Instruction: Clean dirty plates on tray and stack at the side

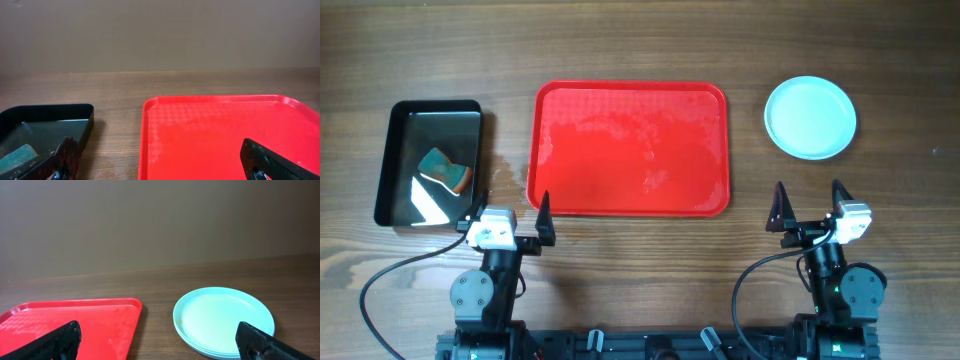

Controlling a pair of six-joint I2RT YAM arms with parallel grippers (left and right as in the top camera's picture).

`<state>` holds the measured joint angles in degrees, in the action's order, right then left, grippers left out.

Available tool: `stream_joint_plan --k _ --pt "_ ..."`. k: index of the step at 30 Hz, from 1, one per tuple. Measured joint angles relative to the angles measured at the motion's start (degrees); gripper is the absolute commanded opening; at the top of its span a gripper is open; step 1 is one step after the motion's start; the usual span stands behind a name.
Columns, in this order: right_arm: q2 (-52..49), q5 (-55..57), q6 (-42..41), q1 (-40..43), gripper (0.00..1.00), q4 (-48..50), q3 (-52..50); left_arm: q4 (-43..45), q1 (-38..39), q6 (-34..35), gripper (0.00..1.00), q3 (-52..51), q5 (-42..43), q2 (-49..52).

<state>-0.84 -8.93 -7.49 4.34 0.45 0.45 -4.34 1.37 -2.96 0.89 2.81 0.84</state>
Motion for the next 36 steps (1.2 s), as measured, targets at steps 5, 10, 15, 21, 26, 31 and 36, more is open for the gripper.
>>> stream_joint_plan --k 5,10,15,21,26,31,36 --pt "0.0 0.0 0.0 0.0 1.0 0.0 0.0 0.0 0.0 0.0 1.0 0.0 -0.02 0.0" --pt "0.0 0.0 0.02 0.0 1.0 0.0 0.0 0.0 0.0 0.0 1.0 0.0 0.0 0.0" --pt "0.0 0.0 0.0 0.0 1.0 0.0 0.0 0.0 0.0 0.0 1.0 0.0 0.0 0.0" --pt "0.0 0.13 0.09 0.0 1.0 0.0 0.0 0.0 0.0 0.0 1.0 0.0 0.0 0.0" --pt "0.0 1.51 7.1 0.0 1.0 -0.22 0.0 0.0 0.0 0.0 1.0 0.0 0.0 0.0" --pt "0.02 1.75 13.79 0.0 1.0 -0.24 0.0 0.0 0.0 0.0 1.0 0.0 0.0 0.0" --pt "0.0 1.95 15.32 0.0 1.0 -0.35 0.0 0.0 0.0 0.0 1.0 0.0 0.0 0.0"
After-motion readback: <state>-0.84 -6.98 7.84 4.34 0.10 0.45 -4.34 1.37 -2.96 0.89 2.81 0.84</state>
